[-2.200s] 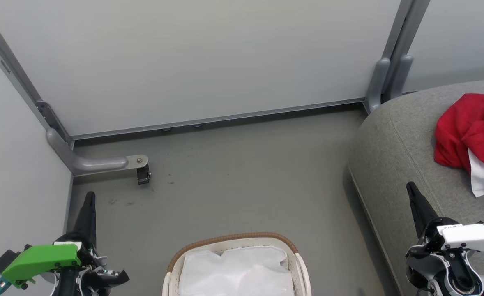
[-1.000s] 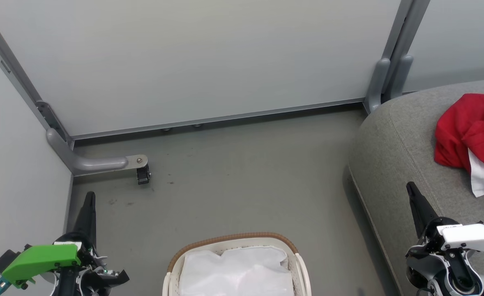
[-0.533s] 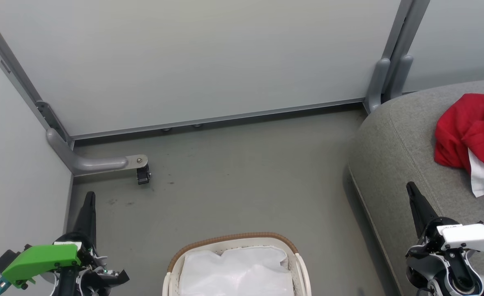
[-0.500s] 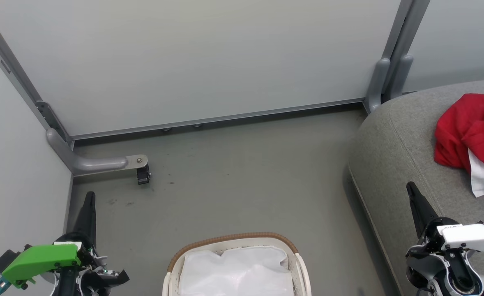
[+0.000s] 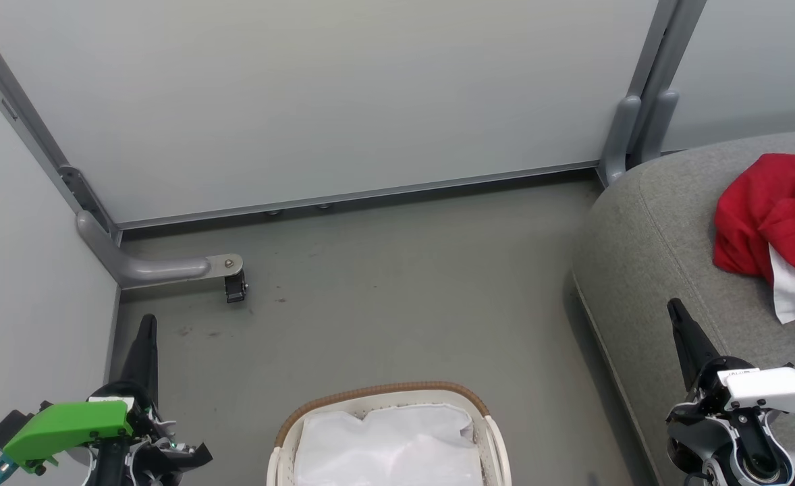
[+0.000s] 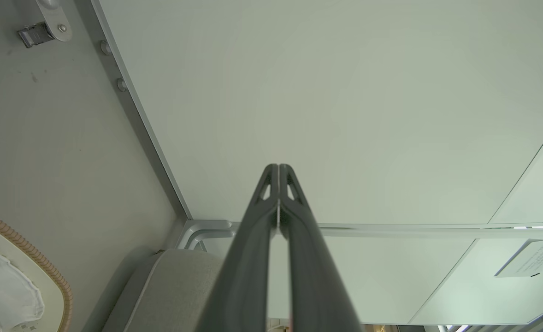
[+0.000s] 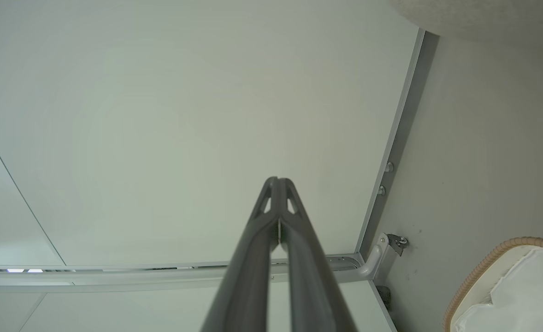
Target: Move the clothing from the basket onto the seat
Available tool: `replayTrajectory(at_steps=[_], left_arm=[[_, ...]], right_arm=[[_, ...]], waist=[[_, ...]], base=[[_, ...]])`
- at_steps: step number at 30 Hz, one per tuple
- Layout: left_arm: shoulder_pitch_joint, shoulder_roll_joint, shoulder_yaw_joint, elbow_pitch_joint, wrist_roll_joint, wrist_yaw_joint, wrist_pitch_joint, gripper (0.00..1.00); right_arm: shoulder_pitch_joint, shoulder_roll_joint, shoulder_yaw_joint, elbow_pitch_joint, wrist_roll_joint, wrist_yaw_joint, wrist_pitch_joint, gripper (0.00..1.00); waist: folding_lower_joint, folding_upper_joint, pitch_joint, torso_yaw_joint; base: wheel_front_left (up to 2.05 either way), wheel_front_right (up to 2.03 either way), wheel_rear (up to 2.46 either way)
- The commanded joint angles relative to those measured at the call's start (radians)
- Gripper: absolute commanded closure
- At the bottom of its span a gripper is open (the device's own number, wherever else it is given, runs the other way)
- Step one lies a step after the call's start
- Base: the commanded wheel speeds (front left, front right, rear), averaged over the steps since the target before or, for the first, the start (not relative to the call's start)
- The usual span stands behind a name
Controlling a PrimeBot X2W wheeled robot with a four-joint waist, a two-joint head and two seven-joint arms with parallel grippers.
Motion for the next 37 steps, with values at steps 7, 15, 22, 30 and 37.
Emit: replayTrajectory(at_steps=[7, 15, 22, 30, 37], left_arm=[[-0.012, 0.007, 0.002, -0.001, -0.004, -0.004, 0.003, 1.0], [-0.012, 0.007, 0.002, -0.001, -0.004, -0.004, 0.003, 1.0], [-0.012, 0.007, 0.002, -0.001, -0.004, -0.004, 0.003, 1.0], [-0.012, 0.007, 0.002, -0.001, -0.004, -0.004, 0.003, 1.0], [-0.012, 0.007, 0.002, -0.002, -0.004, -0.004, 0.003, 1.0]], right_arm=[[0.011, -0.002, -0.002, -0.004, 0.003, 0.0, 0.003, 1.0], [0.011, -0.002, -0.002, -0.004, 0.003, 0.0, 0.003, 1.0], [0.011, -0.002, -0.002, -0.004, 0.003, 0.0, 0.003, 1.0], [0.011, -0.002, -0.002, -0.004, 0.004, 0.0, 0.003, 1.0], [0.011, -0.002, -0.002, -0.004, 0.004, 0.0, 0.003, 1.0]], waist=[[0.0, 0.0, 0.0, 0.0], [0.0, 0.0, 0.0, 0.0], [0.0, 0.0, 0.0, 0.0], [0.0, 0.0, 0.0, 0.0], [0.0, 0.0, 0.0, 0.0]], base=[[0.0, 0.0, 0.0], [0.0, 0.0, 0.0], [0.0, 0.0, 0.0], [0.0, 0.0, 0.0], [0.0, 0.0, 0.0]])
